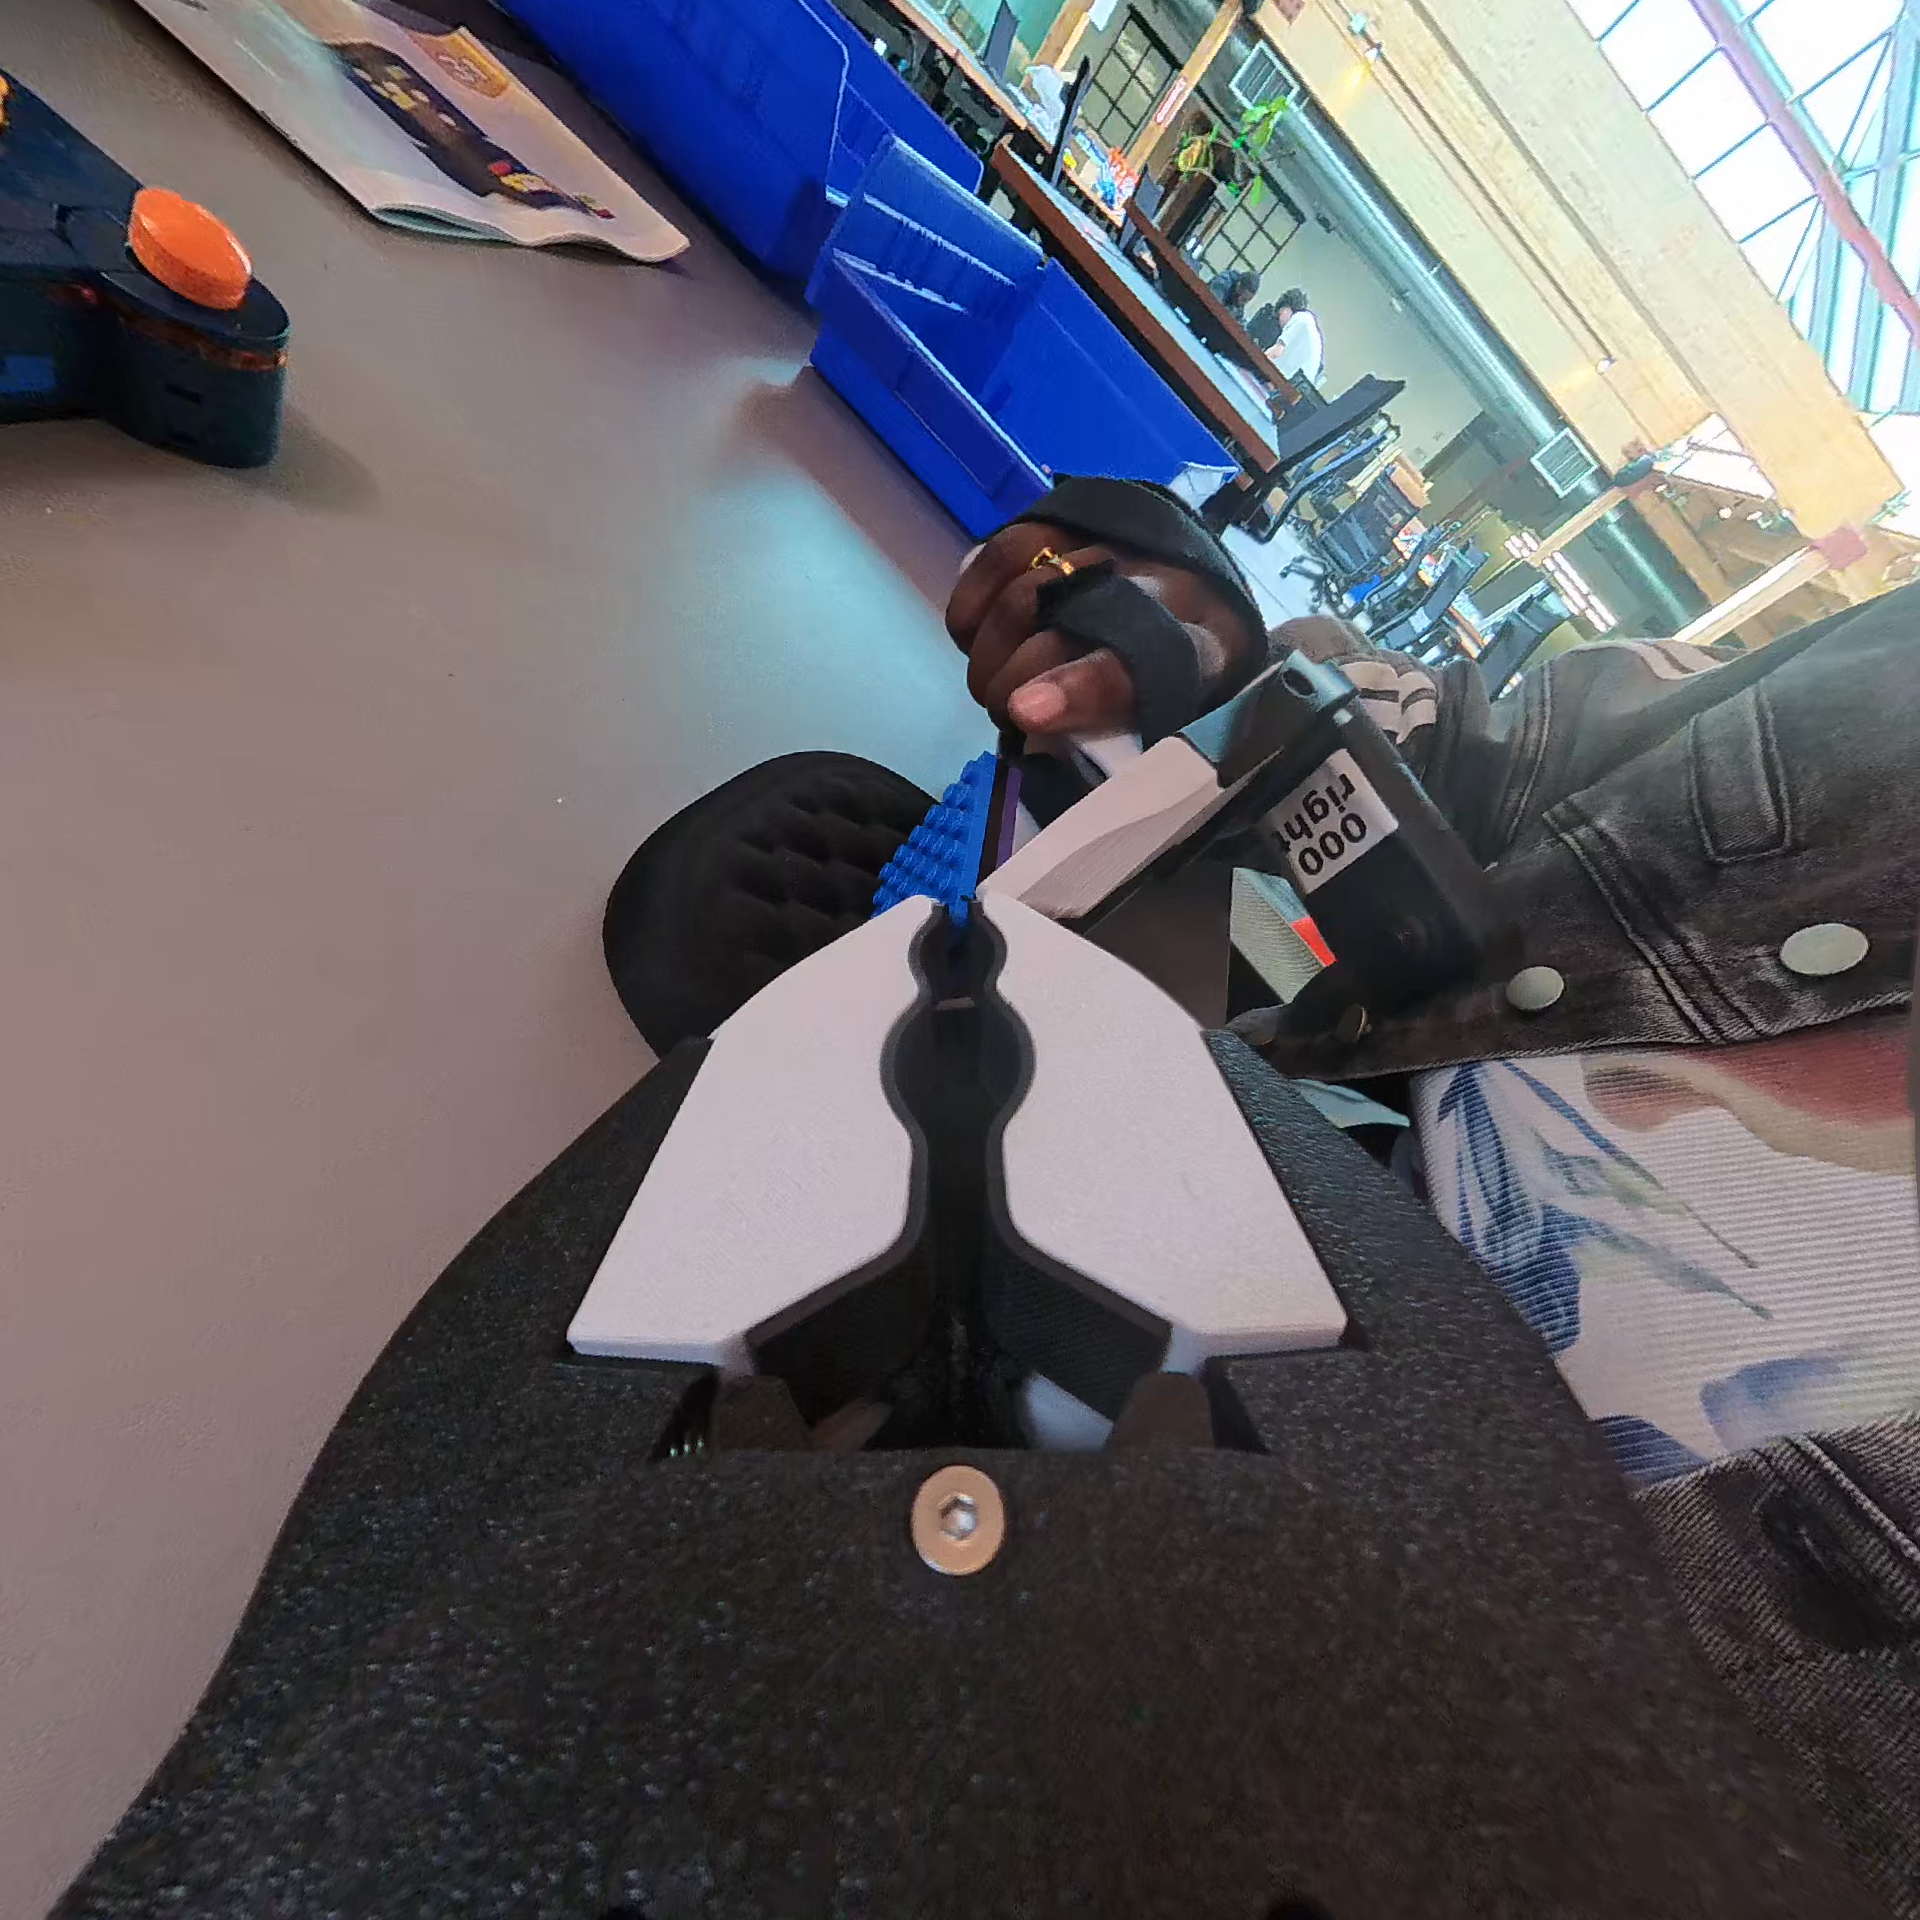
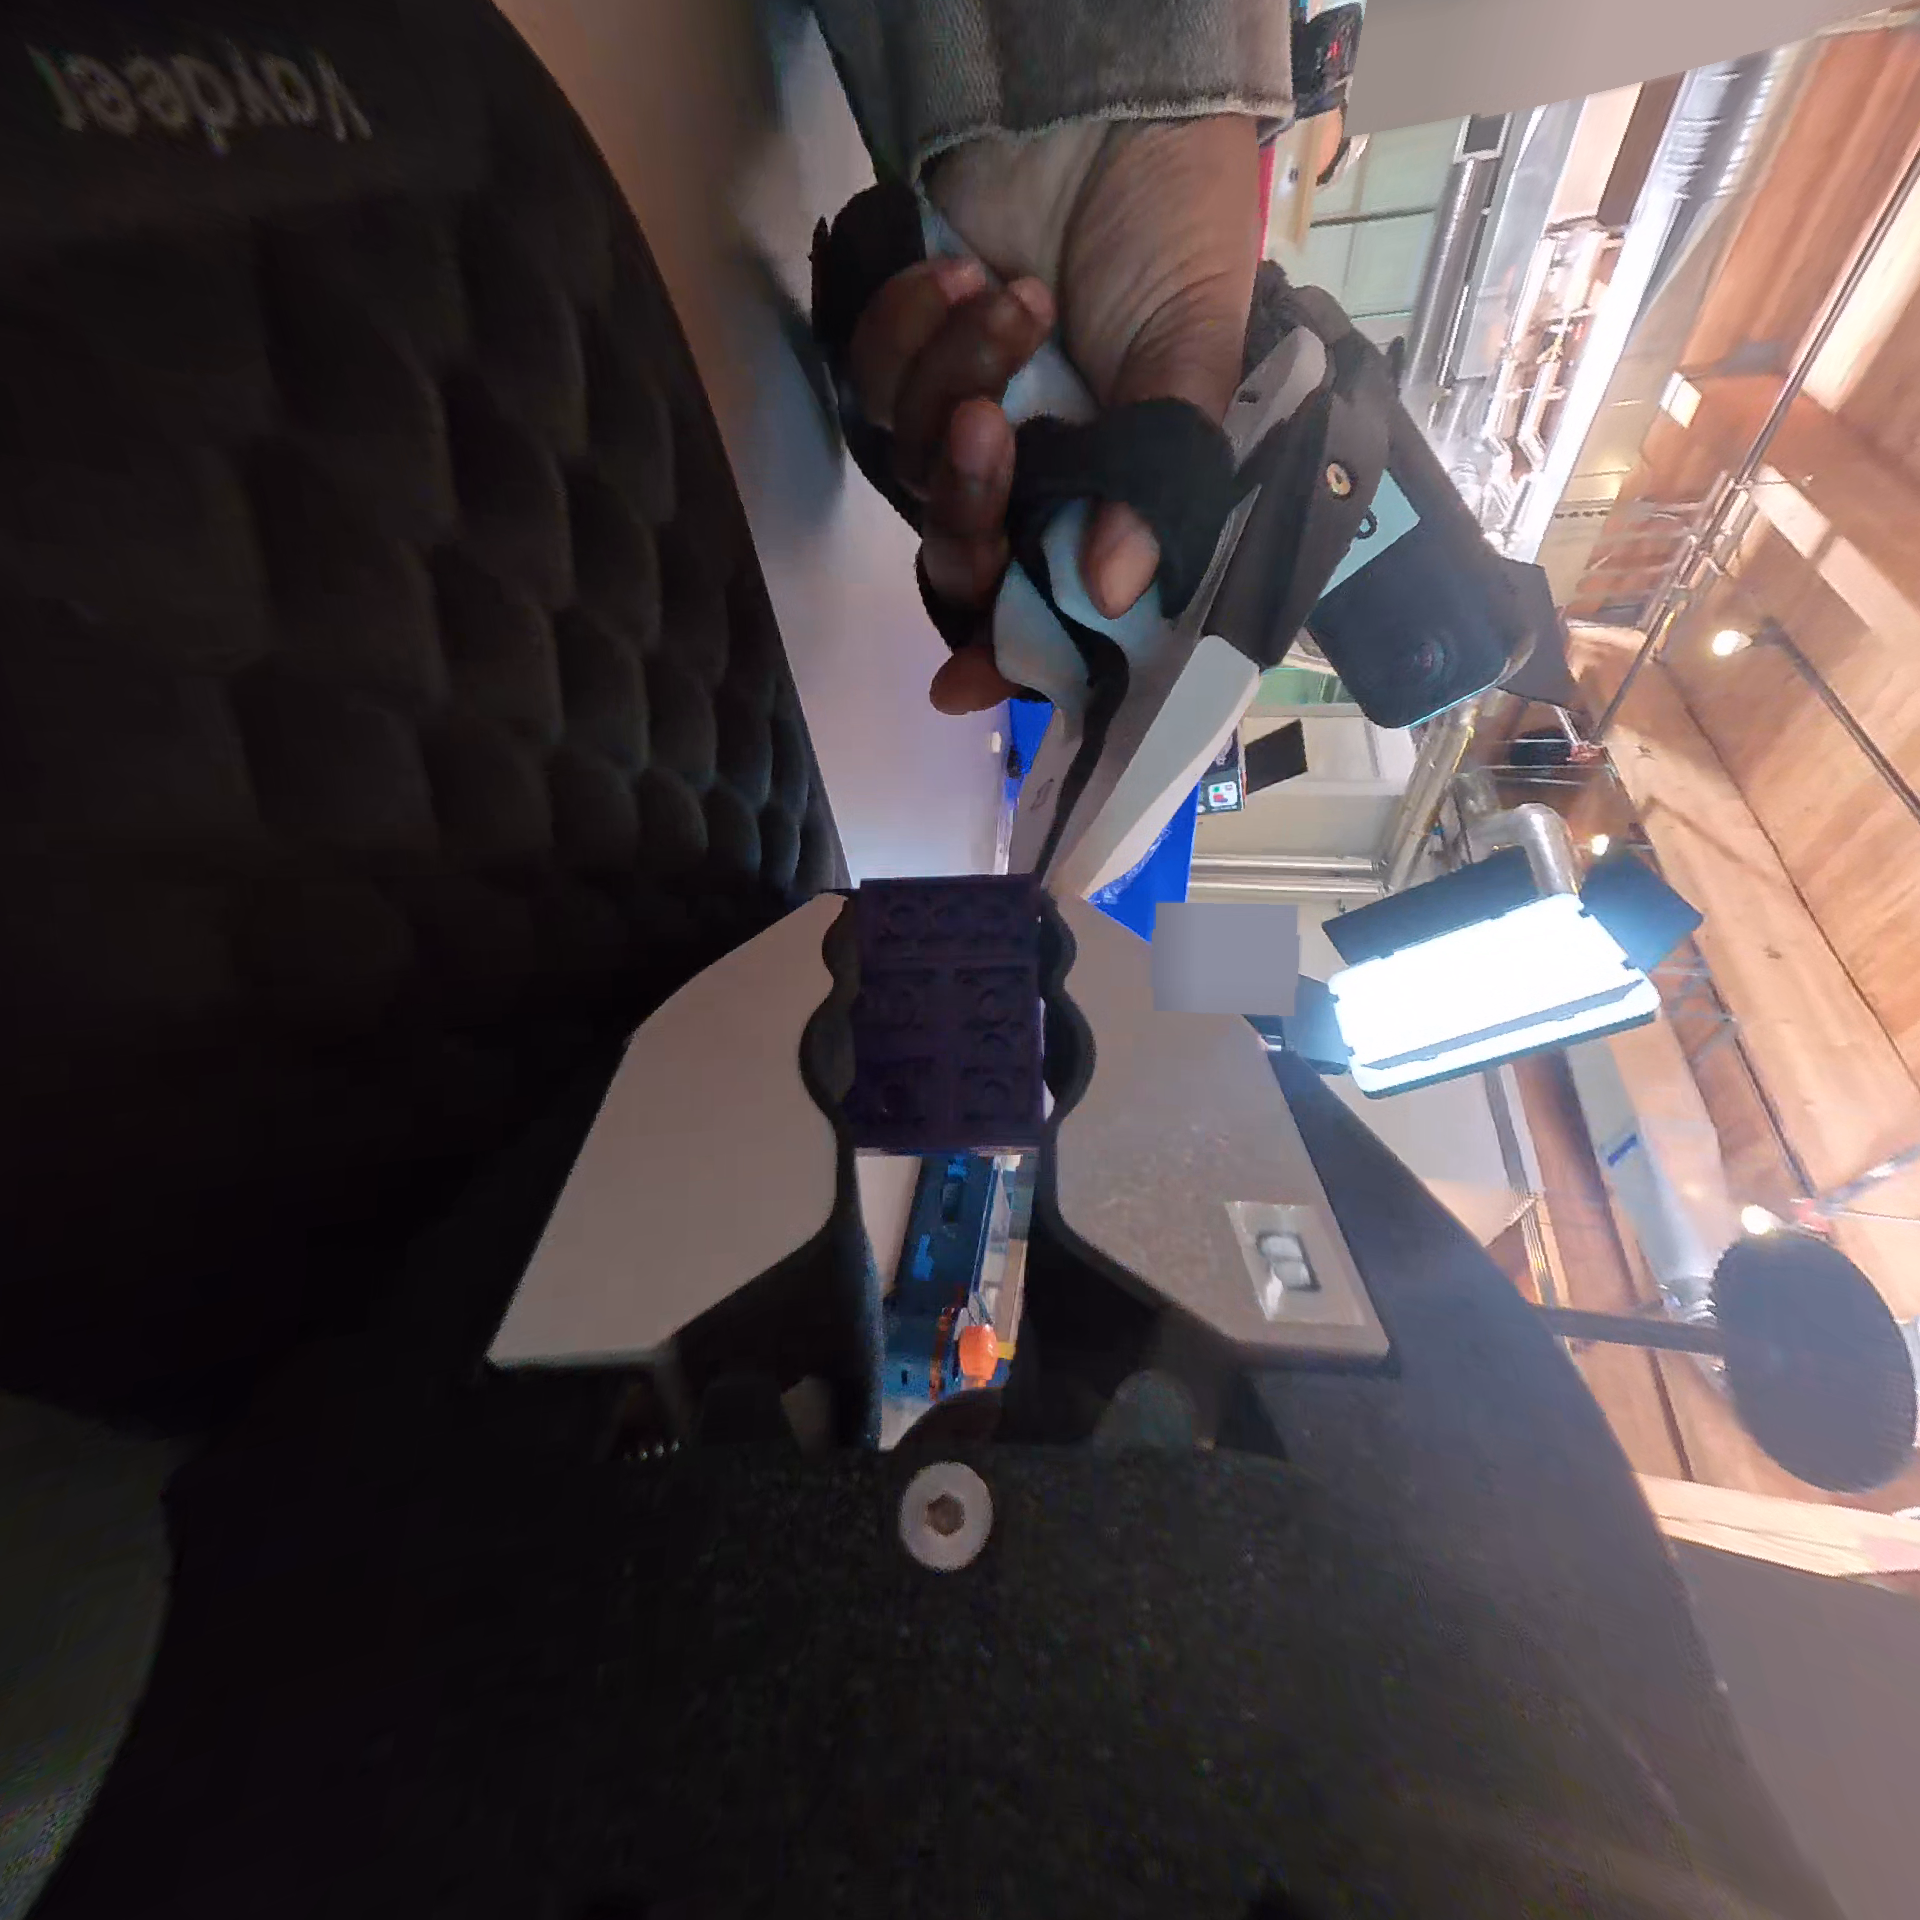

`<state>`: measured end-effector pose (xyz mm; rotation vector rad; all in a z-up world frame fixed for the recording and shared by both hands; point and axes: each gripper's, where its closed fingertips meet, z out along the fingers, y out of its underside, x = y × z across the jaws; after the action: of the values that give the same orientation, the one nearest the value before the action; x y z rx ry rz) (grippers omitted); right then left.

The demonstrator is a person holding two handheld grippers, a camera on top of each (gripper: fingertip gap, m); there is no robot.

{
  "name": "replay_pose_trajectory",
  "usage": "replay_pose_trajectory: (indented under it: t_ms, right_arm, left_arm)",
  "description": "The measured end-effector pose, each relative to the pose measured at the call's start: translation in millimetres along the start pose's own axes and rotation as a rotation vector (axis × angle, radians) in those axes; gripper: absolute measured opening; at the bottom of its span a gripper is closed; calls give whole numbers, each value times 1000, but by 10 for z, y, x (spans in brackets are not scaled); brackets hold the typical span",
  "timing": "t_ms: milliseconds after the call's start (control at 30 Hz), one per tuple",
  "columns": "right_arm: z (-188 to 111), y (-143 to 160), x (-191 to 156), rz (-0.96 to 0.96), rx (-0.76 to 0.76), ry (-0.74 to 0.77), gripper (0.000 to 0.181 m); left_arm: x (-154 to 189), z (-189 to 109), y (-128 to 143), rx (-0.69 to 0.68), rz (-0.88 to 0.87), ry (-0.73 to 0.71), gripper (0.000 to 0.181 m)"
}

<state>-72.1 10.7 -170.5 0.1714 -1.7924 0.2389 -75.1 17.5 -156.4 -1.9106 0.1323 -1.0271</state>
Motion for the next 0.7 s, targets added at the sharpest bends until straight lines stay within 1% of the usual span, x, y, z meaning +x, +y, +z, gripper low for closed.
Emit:
replay_pose_trajectory:
  t_ms: [333,433,633,667,700]
  right_arm:
    - [-3,7,-33,-56,-20,-17,32]
    - [6,18,-53,-51,-28,-44,32]
    - [21,5,-85,-134,-26,-85,32]
    - [25,-7,-89,-153,-18,-91,32]
    - [31,-64,-90,-190,16,-89,31]
  left_arm:
    - [-37,33,18,-44,62,-55,3]
    - [-60,41,28,-59,74,-72,2]
    - [-73,42,55,-104,96,-103,2]
    - [-88,46,58,-111,101,-118,1]
    - [-263,81,166,-188,126,-234,0]
